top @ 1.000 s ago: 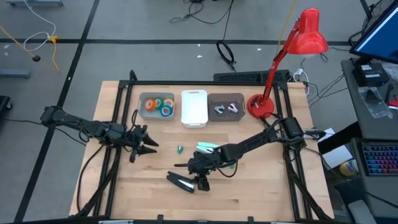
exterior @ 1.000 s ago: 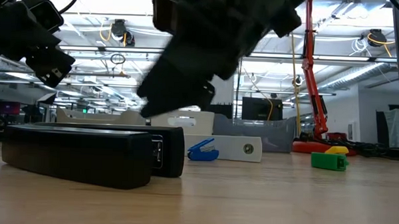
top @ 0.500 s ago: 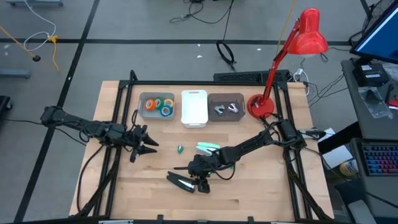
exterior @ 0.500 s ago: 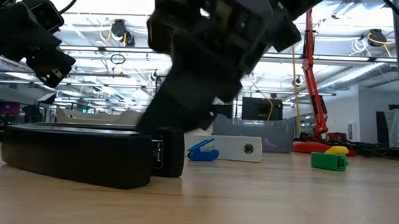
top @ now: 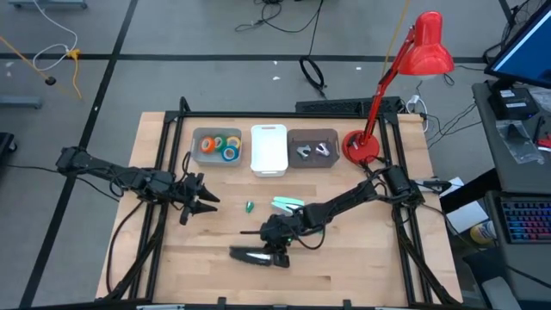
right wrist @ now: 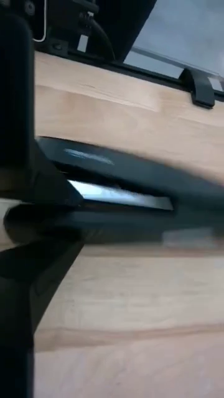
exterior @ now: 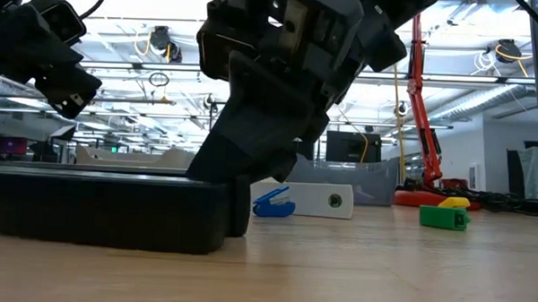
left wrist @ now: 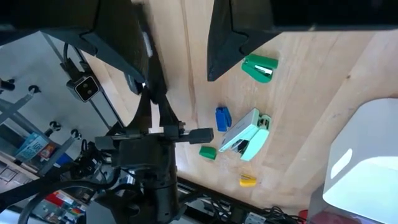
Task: Pick and place Stapler, Stapler remover, tape
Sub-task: Put the black stapler into the white bin
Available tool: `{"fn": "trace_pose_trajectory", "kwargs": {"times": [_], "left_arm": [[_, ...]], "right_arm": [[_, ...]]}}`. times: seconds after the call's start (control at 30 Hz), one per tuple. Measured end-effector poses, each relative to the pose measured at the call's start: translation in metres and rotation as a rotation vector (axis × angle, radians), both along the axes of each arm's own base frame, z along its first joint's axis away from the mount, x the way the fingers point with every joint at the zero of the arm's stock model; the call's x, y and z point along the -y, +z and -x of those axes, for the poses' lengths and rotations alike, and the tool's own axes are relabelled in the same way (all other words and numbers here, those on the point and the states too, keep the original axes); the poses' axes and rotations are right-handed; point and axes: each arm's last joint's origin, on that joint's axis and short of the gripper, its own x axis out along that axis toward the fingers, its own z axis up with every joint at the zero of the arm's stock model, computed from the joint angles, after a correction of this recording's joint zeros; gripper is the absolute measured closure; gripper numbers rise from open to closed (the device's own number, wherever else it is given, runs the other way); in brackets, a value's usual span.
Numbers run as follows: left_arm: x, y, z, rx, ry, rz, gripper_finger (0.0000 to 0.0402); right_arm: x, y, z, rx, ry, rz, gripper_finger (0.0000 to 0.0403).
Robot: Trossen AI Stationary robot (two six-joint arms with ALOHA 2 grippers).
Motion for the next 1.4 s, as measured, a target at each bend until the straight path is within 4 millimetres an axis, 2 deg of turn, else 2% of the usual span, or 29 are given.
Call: {"fn": "trace_pose_trajectory", "kwargs": {"times": [0.17,0.63,0.83,1.1,1.4], "left_arm": [[0.0,0.0,0.0,0.0,0.001,0.002,0.0238],[0.0,0.0,0.0,-0.002,0.002,0.007,0.0238],[0.0,0.0,0.0,-0.025,0.027,0.1,0.0238],[0.0,0.002,0.0,-0.059,0.079,0.31,0.0238],[0.001,0.009,-0.002,-0.015,0.092,0.45,0.0238]], "right_arm": [[0.003,0.0,-0.001,-0.001,-0.013,-0.007,0.0368],[0.01,0.001,-0.004,-0.006,-0.061,-0.04,0.0368],[0.015,0.004,-0.007,-0.002,-0.095,-0.098,0.0368],[0.022,0.011,-0.015,0.068,-0.114,-0.168,0.0368],[0.031,0.012,-0.018,0.077,-0.141,-0.186,0.0368]]}}
